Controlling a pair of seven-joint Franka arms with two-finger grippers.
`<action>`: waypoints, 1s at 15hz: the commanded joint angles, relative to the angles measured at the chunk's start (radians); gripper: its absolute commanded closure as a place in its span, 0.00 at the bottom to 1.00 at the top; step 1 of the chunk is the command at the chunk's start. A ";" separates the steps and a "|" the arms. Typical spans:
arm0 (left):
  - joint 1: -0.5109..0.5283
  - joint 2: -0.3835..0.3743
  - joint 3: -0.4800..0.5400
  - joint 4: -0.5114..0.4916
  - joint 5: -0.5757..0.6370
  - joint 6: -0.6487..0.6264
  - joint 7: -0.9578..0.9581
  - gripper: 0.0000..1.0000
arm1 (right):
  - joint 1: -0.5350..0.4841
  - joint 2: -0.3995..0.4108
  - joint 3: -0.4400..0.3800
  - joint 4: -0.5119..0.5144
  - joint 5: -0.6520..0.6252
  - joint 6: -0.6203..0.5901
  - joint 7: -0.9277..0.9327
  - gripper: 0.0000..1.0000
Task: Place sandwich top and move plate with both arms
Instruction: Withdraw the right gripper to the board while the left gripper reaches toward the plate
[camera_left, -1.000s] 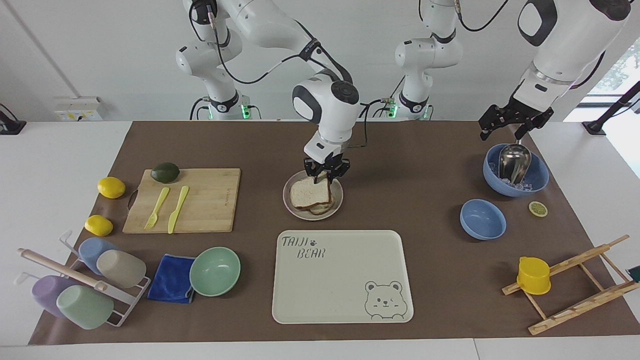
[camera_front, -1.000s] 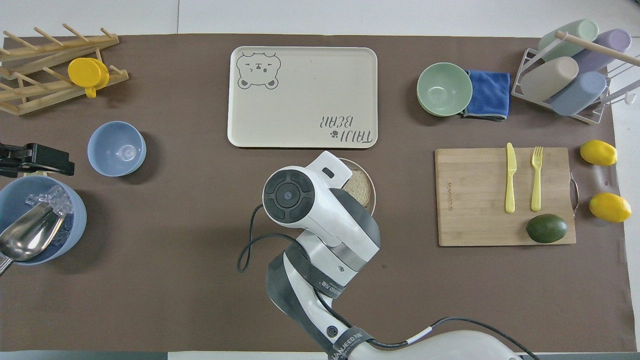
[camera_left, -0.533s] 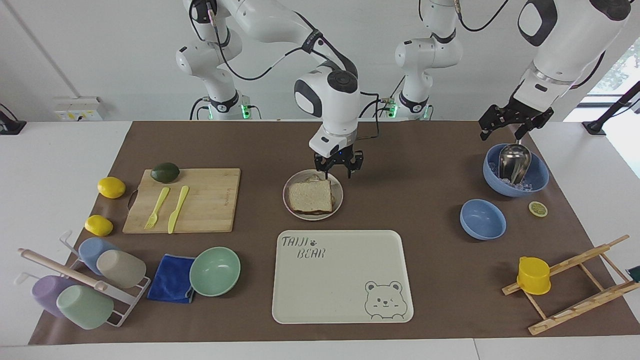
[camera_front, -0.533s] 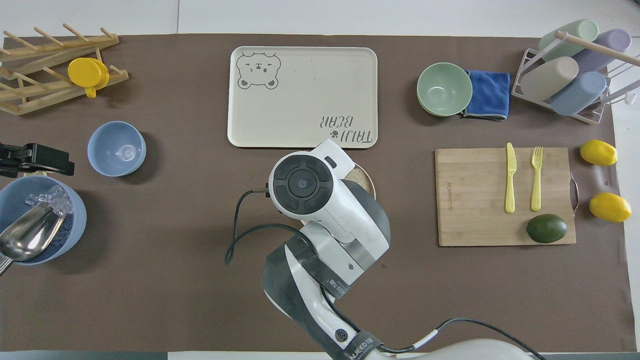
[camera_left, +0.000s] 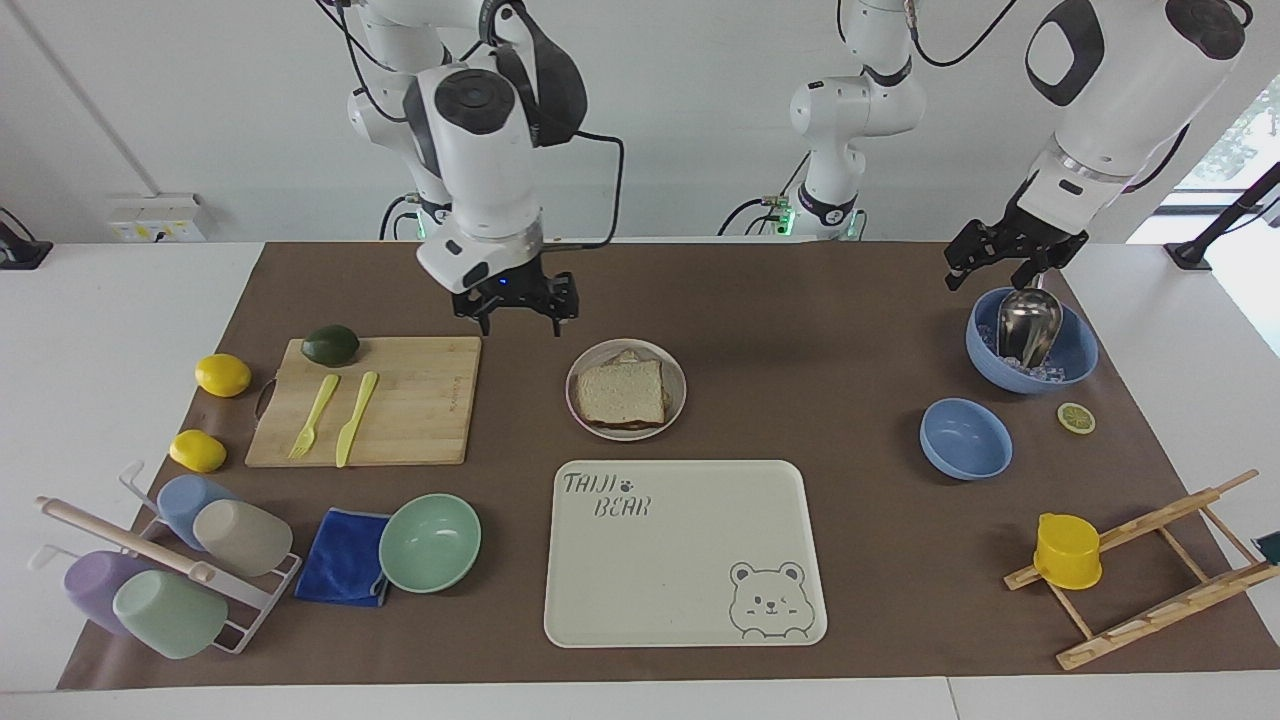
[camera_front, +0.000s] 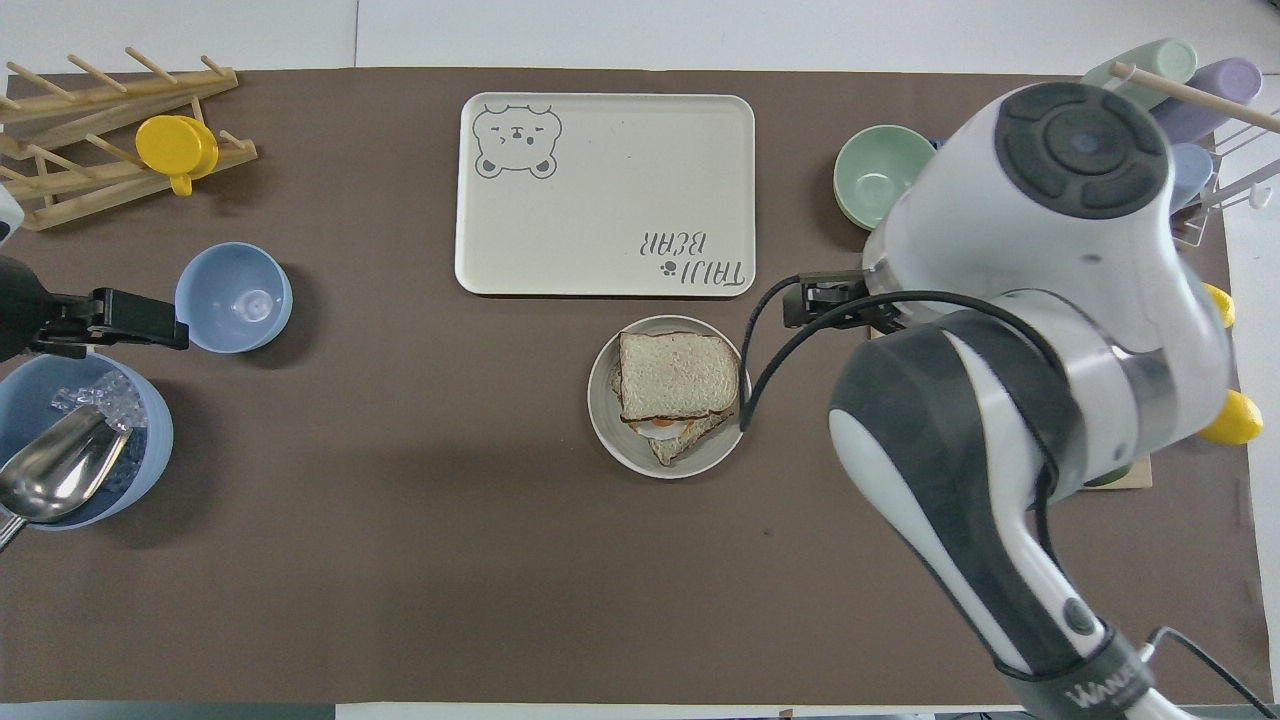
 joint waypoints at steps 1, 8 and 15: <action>-0.045 -0.024 0.008 -0.088 -0.088 0.092 -0.046 0.00 | -0.076 -0.056 0.010 -0.010 0.026 -0.103 -0.054 0.00; -0.253 0.049 0.006 -0.231 -0.188 0.370 -0.255 0.00 | -0.179 -0.107 0.010 -0.017 0.023 -0.230 -0.221 0.00; -0.458 0.274 0.004 -0.237 -0.198 0.638 -0.348 0.00 | -0.248 -0.118 0.009 -0.024 0.011 -0.252 -0.310 0.00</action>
